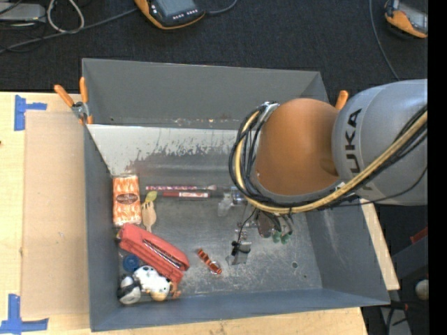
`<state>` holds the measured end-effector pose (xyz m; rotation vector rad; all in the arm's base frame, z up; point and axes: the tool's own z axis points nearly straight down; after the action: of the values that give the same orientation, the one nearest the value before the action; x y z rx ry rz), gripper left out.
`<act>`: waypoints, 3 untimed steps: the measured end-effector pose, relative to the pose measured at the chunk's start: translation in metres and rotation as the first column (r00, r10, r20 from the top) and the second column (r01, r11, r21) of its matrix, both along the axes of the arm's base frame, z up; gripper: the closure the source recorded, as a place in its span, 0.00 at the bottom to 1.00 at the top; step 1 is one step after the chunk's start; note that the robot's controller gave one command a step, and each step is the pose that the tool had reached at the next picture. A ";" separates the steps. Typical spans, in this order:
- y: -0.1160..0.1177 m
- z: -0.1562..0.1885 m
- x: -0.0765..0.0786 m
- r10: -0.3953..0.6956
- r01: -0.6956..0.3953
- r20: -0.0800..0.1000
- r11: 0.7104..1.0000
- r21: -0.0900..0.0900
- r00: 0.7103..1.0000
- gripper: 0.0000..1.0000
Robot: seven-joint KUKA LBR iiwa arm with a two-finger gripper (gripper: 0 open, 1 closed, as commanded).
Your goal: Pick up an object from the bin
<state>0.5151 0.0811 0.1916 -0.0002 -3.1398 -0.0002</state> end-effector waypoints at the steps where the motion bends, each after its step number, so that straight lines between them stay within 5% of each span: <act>1: 0.048 -0.054 0.007 -0.089 0.089 0.000 0.996 0.000 0.996 0.00; 2: 0.062 -0.087 0.003 0.047 -0.047 0.001 0.999 -0.001 0.999 0.00; 3: 0.090 -0.104 -0.011 -0.063 0.062 -0.005 0.998 -0.001 0.998 0.00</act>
Offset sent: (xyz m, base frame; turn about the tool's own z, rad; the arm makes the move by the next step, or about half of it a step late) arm 0.0036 0.0620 -0.0966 -0.0849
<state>0.5041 0.1707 0.0879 -0.0982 -3.1333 0.0007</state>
